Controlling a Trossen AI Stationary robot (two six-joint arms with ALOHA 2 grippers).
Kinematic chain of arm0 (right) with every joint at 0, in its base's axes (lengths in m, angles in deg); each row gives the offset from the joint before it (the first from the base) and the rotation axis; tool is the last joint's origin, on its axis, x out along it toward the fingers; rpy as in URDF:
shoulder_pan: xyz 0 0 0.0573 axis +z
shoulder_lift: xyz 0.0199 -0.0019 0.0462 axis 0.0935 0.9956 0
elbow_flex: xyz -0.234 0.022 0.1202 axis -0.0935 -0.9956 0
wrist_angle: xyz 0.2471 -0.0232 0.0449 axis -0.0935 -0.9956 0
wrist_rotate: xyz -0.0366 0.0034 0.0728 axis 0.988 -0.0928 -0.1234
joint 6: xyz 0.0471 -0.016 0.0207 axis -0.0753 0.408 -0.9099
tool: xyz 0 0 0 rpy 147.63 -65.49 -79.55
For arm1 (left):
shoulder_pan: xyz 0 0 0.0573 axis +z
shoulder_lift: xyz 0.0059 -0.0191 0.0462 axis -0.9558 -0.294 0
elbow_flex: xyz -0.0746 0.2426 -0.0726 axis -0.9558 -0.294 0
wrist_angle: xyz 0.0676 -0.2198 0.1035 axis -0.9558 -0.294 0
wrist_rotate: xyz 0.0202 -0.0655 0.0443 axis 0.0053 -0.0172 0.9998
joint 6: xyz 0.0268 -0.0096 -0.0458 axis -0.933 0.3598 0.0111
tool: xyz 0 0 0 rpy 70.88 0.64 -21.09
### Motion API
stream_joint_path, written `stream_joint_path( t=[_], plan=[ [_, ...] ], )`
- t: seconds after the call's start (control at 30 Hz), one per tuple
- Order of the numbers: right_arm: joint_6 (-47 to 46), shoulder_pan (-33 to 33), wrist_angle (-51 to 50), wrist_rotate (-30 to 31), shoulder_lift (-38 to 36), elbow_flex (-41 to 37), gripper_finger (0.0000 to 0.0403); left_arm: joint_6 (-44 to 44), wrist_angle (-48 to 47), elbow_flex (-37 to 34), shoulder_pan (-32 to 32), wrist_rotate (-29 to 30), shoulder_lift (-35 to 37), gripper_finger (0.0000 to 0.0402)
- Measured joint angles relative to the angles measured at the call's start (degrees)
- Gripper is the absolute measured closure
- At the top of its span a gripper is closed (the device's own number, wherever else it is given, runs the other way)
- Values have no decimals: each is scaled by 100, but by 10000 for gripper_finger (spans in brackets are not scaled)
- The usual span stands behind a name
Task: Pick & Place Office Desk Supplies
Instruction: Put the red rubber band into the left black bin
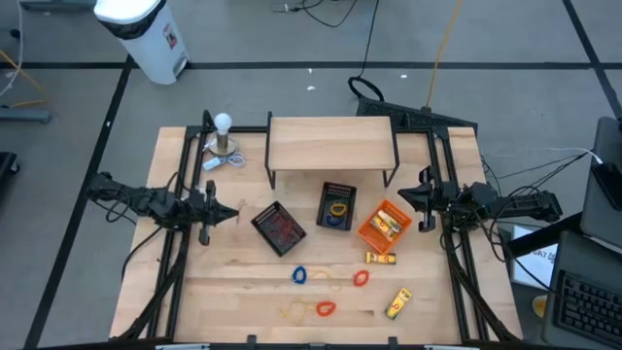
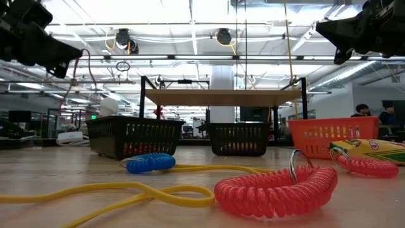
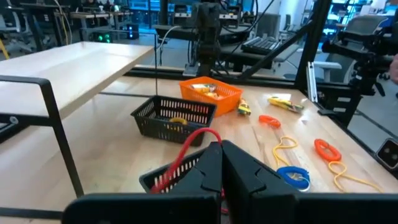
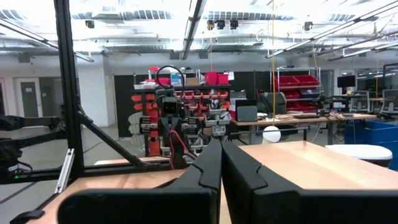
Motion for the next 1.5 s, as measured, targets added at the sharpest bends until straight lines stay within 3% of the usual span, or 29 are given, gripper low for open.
stream_joint_path(
  t=[0.2, 0.37, 0.53, 0.83, 1.13, 1.5],
  plan=[
    [-3, 2, -2, 0, 0, 2, 403, 176, 626, 122, 0, 73, -8, 402],
    [-5, 1, 33, 0, 0, 0, 403, 238, 539, 886, 0, 294, -406, 402],
    [-2, 2, 53, 3, 0, 0, 403, 174, 111, 1893, 16, 608, -1568, 402],
    [41, 2, 70, 9, -2, 0, 403, 399, -855, 3309, 482, 233, -3974, 402],
    [20, 2, 67, 9, -2, 0, 403, 545, -939, 3556, 979, -533, -5453, 402],
    [-44, 2, 0, 7, -2, 0, 403, 632, -888, 3556, 1117, -1257, -6566, 402]
  ],
)
